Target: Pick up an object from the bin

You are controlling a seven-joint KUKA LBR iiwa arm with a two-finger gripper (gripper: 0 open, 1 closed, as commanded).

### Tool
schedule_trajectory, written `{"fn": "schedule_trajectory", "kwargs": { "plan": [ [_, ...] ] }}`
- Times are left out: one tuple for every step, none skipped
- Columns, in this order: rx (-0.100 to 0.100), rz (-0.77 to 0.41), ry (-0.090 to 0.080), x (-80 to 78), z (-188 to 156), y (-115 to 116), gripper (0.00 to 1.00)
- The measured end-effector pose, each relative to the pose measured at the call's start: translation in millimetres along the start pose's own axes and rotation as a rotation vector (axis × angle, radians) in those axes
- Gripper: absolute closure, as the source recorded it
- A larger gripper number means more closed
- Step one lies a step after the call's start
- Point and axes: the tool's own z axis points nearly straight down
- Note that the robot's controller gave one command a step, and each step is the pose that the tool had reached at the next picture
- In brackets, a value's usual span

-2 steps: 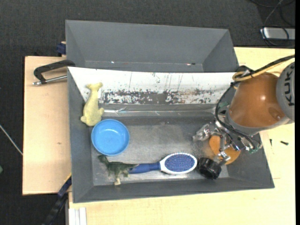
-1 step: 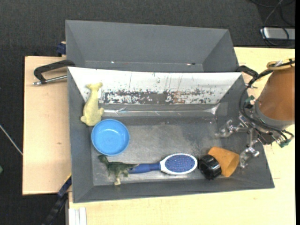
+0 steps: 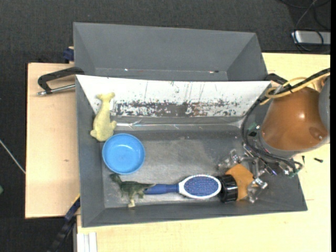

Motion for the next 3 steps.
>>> {"fn": "schedule_trajectory", "kwargs": {
  "plan": [
    [0.025, -0.187, -0.011, 1.8, 5.2, -42.1, 0.0],
    [0.029, -0.188, -0.014, 0.7, 4.5, -42.5, 1.0],
    [0.025, -0.512, -0.023, -58.2, -192.7, -39.8, 1.0]
  ]
}}
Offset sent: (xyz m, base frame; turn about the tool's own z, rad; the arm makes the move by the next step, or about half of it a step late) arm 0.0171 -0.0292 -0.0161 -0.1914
